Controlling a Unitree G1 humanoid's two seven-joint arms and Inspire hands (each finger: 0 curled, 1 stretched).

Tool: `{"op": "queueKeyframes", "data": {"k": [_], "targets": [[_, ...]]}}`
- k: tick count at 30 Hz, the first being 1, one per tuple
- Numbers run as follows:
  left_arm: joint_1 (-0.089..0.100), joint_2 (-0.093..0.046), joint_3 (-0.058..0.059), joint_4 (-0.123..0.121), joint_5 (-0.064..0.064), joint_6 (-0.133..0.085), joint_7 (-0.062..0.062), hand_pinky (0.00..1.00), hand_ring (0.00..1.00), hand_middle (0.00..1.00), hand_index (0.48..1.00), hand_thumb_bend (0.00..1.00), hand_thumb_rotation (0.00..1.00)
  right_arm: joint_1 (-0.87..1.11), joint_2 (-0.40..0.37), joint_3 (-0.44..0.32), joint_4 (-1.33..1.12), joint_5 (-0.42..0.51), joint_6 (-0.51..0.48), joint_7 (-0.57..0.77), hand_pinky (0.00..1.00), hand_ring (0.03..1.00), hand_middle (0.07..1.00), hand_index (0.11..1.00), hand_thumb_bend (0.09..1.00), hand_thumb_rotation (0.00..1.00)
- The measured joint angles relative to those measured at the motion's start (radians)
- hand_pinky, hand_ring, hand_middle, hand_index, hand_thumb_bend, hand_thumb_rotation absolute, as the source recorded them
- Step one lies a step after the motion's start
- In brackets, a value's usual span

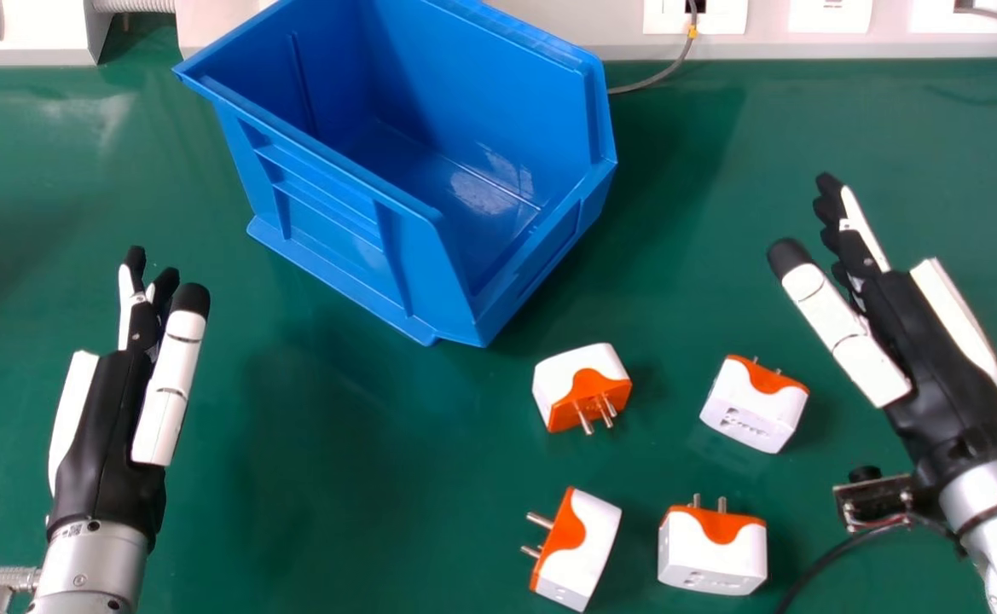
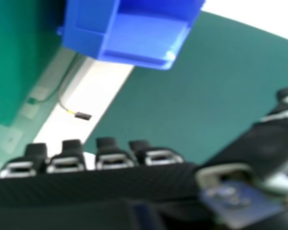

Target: Pick all objects and put in blue box

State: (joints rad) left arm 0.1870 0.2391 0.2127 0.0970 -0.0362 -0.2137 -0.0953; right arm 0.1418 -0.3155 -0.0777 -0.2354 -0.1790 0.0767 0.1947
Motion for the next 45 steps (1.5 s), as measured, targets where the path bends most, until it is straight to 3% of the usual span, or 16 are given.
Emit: {"op": "queueKeyframes", "data": {"k": [7, 9, 16, 26, 31, 38, 45], "targets": [[0.007, -0.005, 0.0, 0.016, 0.0, -0.025, 0.008, 0.99, 1.0, 1.0, 1.0, 0.51, 1.0, 0.012, -0.064, 0.026, 0.0, -0.088, -0.004, 0.018, 0.93, 1.0, 1.0, 1.0, 0.432, 0.63], [0.007, -0.007, 0.0, 0.018, -0.001, -0.026, 0.008, 0.99, 1.0, 1.0, 1.0, 0.5, 1.0, 0.015, -0.084, 0.037, -0.001, -0.111, -0.002, 0.027, 0.91, 0.994, 1.0, 0.996, 0.495, 0.56], [0.019, -0.017, 0.0, 0.017, -0.001, -0.025, 0.009, 0.98, 1.0, 1.0, 1.0, 0.49, 1.0, 0.027, -0.122, 0.082, -0.016, -0.215, 0.024, 0.048, 0.85, 0.978, 1.0, 0.99, 0.585, 0.47], [0.037, -0.025, 0.0, 0.014, 0.008, -0.039, 0.016, 0.98, 1.0, 1.0, 1.0, 0.51, 1.0, 0.028, -0.138, 0.151, -0.05, -0.378, 0.108, 0.06, 0.84, 0.962, 0.997, 0.979, 0.661, 0.43], [0.051, -0.029, 0.0, -0.002, 0.012, -0.043, 0.024, 0.98, 1.0, 1.0, 1.0, 0.52, 1.0, 0.021, -0.146, 0.183, -0.048, -0.446, 0.15, 0.068, 0.84, 0.955, 0.991, 0.971, 0.671, 0.41], [0.052, -0.036, -0.002, -0.002, 0.016, -0.048, 0.026, 1.0, 1.0, 1.0, 1.0, 0.53, 1.0, -0.044, -0.177, 0.233, -0.014, -0.546, 0.211, 0.109, 0.83, 0.947, 0.984, 0.96, 0.681, 0.41], [0.053, -0.046, -0.005, -0.009, 0.016, -0.051, 0.028, 1.0, 1.0, 1.0, 1.0, 0.54, 1.0, -0.147, -0.182, 0.299, 0.042, -0.659, 0.333, 0.187, 0.83, 0.944, 0.98, 0.95, 0.684, 0.45]]}}
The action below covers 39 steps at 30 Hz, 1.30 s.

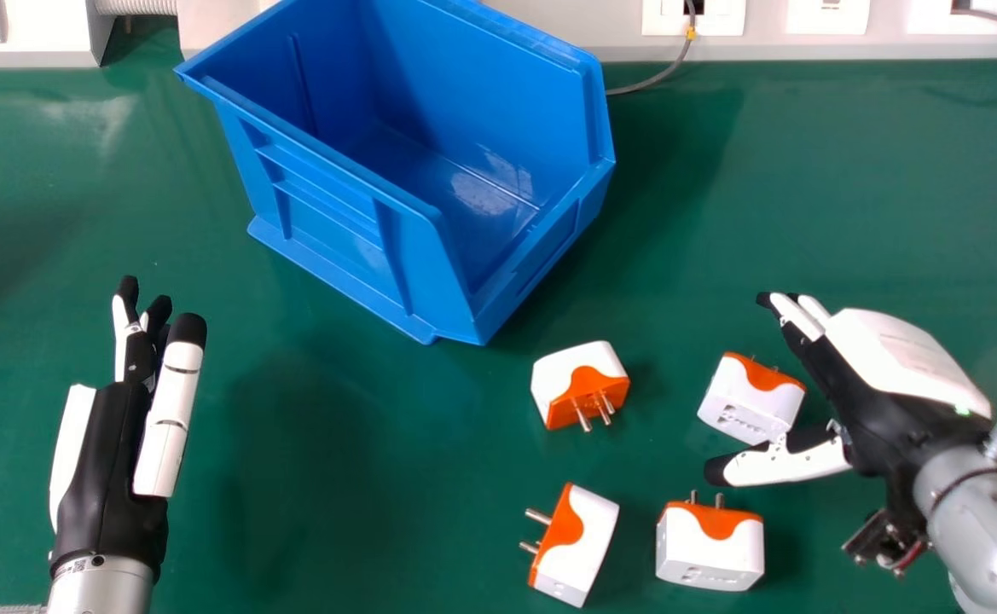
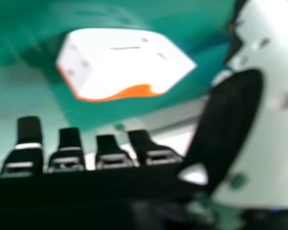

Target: Pick all objects and put in blue box

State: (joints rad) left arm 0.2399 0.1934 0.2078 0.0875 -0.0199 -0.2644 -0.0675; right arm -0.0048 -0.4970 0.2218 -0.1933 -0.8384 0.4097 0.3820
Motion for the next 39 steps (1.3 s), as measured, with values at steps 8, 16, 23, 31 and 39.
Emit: {"op": "queueKeyframes", "data": {"k": [8, 16, 23, 31, 39], "targets": [[0.007, -0.006, 0.001, -0.014, -0.001, 0.0, -0.003, 1.0, 1.0, 1.0, 1.0, 0.54, 1.0, -0.065, -0.007, 0.051, 0.077, -0.034, 0.01, 0.013, 0.83, 0.943, 0.973, 0.949, 0.661, 0.46], [0.023, -0.011, 0.002, -0.047, -0.001, 0.007, -0.011, 1.0, 1.0, 1.0, 1.0, 0.56, 1.0, -0.102, -0.02, 0.089, 0.145, -0.035, 0.013, 0.08, 0.85, 0.945, 0.97, 0.932, 0.616, 0.5], [0.029, -0.012, 0.002, -0.057, 0.0, 0.015, -0.013, 1.0, 1.0, 1.0, 1.0, 0.56, 1.0, -0.157, -0.03, 0.119, 0.178, -0.044, 0.021, 0.132, 0.86, 0.945, 0.965, 0.939, 0.585, 0.54], [0.035, -0.013, 0.003, -0.084, 0.0, 0.038, -0.015, 1.0, 1.0, 1.0, 1.0, 0.56, 1.0, -0.194, -0.034, 0.148, 0.216, -0.069, 0.021, 0.144, 0.84, 0.934, 0.954, 0.936, 0.579, 0.58], [0.035, -0.012, 0.004, -0.085, 0.0, 0.047, -0.017, 1.0, 1.0, 1.0, 1.0, 0.56, 1.0, -0.235, -0.034, 0.175, 0.246, -0.079, 0.037, 0.165, 0.84, 0.935, 0.956, 0.943, 0.566, 0.59]]}}
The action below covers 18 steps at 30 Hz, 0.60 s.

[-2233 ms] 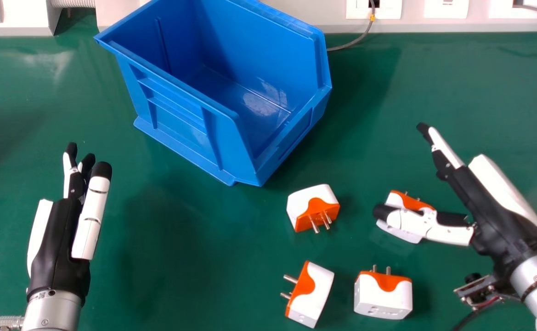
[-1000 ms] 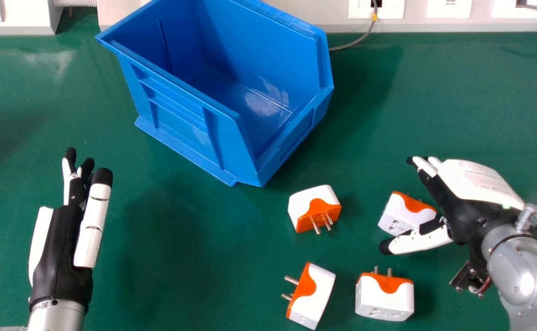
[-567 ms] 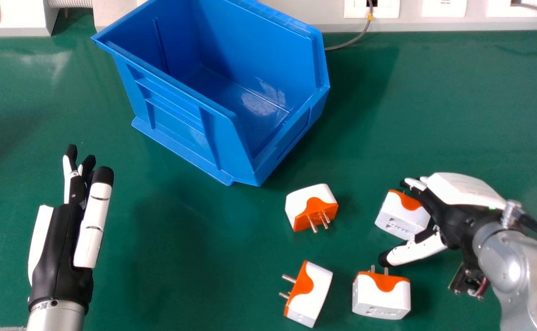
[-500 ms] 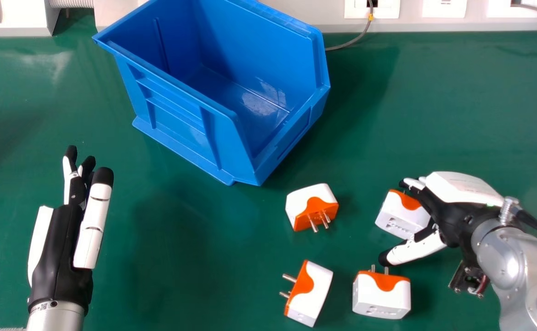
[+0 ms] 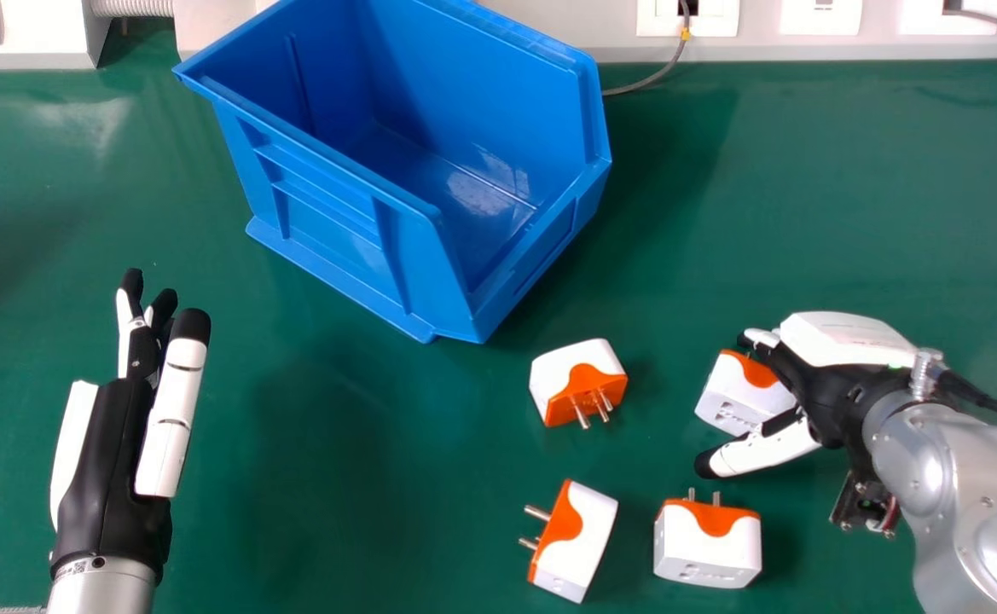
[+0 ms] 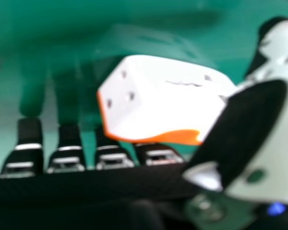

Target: Pick all objects and put in blue box

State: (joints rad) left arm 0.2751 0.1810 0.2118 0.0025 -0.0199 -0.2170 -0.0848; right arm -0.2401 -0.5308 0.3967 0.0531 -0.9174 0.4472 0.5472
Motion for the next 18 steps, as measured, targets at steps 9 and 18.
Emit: {"op": "queueKeyframes", "data": {"k": [9, 18], "targets": [[0.002, 0.0, 0.0, -0.012, 0.0, 0.01, -0.003, 1.0, 1.0, 1.0, 1.0, 0.55, 1.0, -0.044, 0.007, 0.006, 0.052, 0.002, 0.0, -0.011, 0.86, 0.937, 0.952, 0.931, 0.539, 0.59], [0.002, 0.0, 0.001, -0.012, -0.001, 0.011, -0.004, 1.0, 1.0, 1.0, 1.0, 0.55, 1.0, -0.082, 0.017, 0.015, 0.104, 0.0, 0.004, -0.065, 0.87, 0.934, 0.946, 0.926, 0.529, 0.56]]}}
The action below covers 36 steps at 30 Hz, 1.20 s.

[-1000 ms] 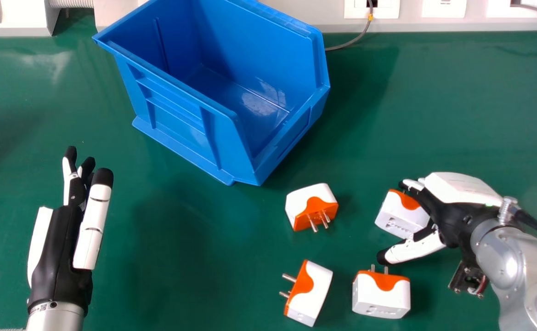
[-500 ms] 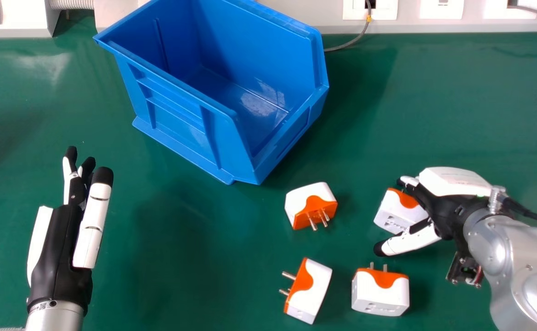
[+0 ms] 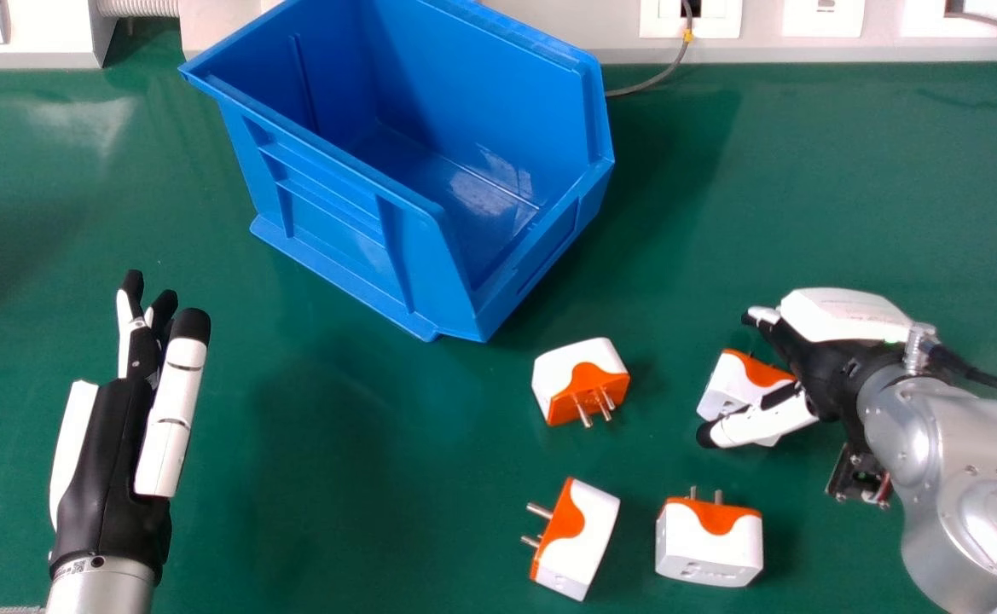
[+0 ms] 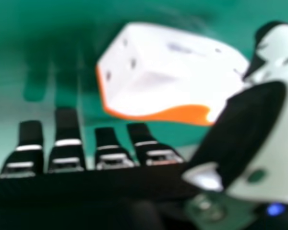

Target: Pick all objects and put in blue box

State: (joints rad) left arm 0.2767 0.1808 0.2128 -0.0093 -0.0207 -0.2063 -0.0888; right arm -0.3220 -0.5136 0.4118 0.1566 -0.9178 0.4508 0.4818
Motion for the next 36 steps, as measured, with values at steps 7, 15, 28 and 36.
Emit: {"op": "queueKeyframes", "data": {"k": [7, 15, 28, 36], "targets": [[0.0, 0.0, 0.0, -0.002, 0.0, 0.005, 0.0, 1.0, 1.0, 1.0, 1.0, 0.55, 1.0, -0.014, 0.005, 0.003, 0.011, 0.001, 0.02, -0.015, 0.86, 0.935, 0.947, 0.926, 0.513, 0.52], [0.001, -0.004, 0.0, -0.022, 0.0, 0.022, 0.001, 1.0, 1.0, 1.0, 1.0, 0.55, 1.0, -0.035, 0.024, 0.011, 0.049, 0.001, 0.038, -0.045, 0.84, 0.921, 0.942, 0.918, 0.507, 0.41], [0.001, -0.004, 0.0, -0.022, 0.001, 0.022, 0.001, 1.0, 1.0, 1.0, 1.0, 0.55, 1.0, -0.034, 0.022, 0.016, 0.043, 0.003, 0.041, -0.039, 0.85, 0.92, 0.943, 0.91, 0.496, 0.33], [-0.002, -0.006, -0.002, -0.022, 0.003, 0.023, 0.005, 1.0, 1.0, 1.0, 1.0, 0.55, 1.0, -0.054, 0.026, 0.028, 0.05, 0.001, 0.078, -0.015, 0.86, 0.922, 0.944, 0.918, 0.5, 0.32]]}}
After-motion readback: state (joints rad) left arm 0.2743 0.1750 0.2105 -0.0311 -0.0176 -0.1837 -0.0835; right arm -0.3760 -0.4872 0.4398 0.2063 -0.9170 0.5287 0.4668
